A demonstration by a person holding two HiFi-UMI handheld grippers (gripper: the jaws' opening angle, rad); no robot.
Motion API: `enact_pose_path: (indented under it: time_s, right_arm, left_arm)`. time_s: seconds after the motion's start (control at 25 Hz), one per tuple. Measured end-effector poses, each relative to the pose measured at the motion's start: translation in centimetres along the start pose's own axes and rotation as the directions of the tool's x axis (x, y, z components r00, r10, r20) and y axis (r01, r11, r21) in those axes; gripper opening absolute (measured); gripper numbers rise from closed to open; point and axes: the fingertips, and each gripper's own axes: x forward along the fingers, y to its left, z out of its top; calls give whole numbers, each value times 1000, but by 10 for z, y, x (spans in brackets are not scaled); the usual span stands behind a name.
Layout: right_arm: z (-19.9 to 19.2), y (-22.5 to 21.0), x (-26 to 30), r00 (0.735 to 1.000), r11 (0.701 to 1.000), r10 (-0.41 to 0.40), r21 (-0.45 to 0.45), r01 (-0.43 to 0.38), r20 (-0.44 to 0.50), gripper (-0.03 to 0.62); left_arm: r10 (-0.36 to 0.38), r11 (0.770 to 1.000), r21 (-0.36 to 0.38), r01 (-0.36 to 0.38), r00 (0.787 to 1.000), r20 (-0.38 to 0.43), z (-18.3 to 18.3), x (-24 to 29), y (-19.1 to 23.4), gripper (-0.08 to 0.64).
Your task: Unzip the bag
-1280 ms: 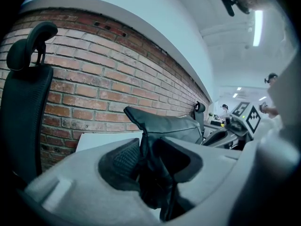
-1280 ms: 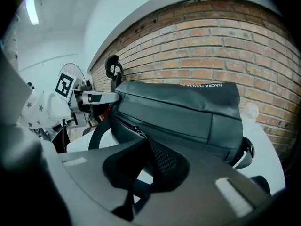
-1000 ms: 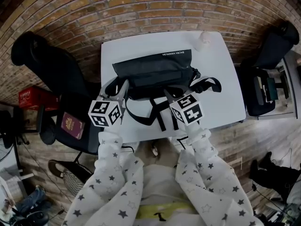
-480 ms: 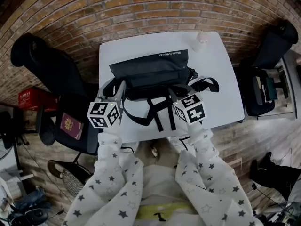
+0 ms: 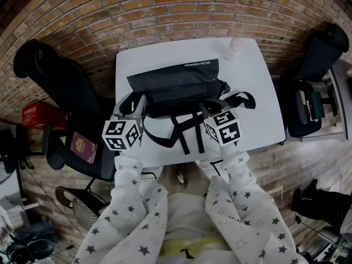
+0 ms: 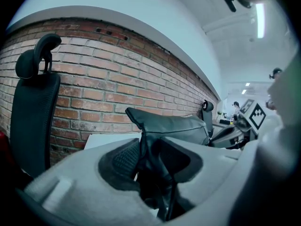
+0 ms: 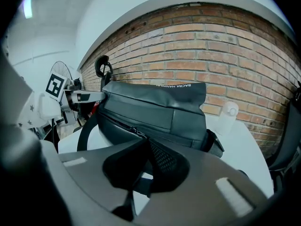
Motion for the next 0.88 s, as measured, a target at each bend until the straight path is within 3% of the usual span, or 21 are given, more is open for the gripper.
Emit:
enact_pose_path:
  time_s: [0.88]
  right_arm:
    - [-10, -42, -18, 992, 991, -123, 58, 123, -6, 14]
  left_arm:
    - [53, 999, -6, -53, 999, 12, -1, -4, 10, 137]
